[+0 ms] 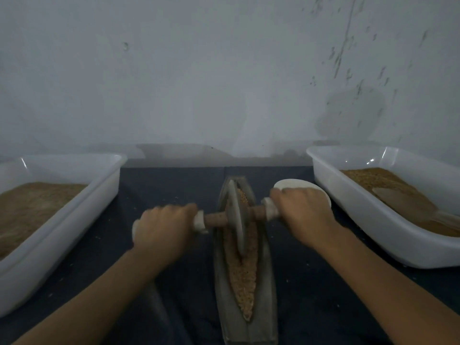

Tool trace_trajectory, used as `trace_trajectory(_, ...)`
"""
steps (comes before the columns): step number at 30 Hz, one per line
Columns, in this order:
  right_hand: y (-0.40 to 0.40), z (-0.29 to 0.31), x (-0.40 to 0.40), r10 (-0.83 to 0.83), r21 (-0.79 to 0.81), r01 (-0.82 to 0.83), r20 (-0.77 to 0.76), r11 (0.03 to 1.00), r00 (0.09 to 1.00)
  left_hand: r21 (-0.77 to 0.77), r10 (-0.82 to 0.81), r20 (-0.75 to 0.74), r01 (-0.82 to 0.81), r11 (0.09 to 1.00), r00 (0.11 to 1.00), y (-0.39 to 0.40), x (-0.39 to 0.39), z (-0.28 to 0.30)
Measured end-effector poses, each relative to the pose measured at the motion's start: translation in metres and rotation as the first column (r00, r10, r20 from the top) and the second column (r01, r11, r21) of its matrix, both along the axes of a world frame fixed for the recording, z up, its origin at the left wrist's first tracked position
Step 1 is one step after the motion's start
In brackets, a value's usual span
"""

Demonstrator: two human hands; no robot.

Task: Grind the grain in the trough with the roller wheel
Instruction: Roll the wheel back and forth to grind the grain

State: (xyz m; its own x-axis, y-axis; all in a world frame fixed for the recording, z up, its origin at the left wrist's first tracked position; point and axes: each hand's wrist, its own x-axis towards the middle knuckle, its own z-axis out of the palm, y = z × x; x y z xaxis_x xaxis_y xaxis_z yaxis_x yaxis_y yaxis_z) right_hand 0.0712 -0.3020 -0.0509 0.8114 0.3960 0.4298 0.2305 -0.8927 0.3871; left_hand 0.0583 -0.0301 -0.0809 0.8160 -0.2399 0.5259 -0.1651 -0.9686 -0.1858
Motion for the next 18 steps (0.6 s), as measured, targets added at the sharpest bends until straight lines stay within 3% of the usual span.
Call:
trace_trajectory(4,0.003,0.002,0.029,-0.07,0.029,0.071,-0.009,0.997,0.997,-0.063,0.029,-0.08,-0.034,0.997,0.996,-0.01,0.045,0.014)
trace_trajectory(8,0.001,0.005,-0.012,0.0,-0.021,-0.001,-0.027,1.0,1.0,-0.075,0.012,-0.093,-0.019,0.997,0.996,0.0,0.013,0.004)
trace_trajectory(13,-0.004,0.009,-0.083,0.205,0.02,-0.212,0.173,0.977,0.963,-0.02,-0.223,0.015,0.223,0.975,0.975,0.021,-0.059,0.0)
trace_trajectory(18,-0.011,-0.01,-0.059,0.101,0.175,-0.099,-0.005,0.98,0.995,0.166,-0.067,-0.023,0.07,0.984,0.997,0.009,-0.048,0.018)
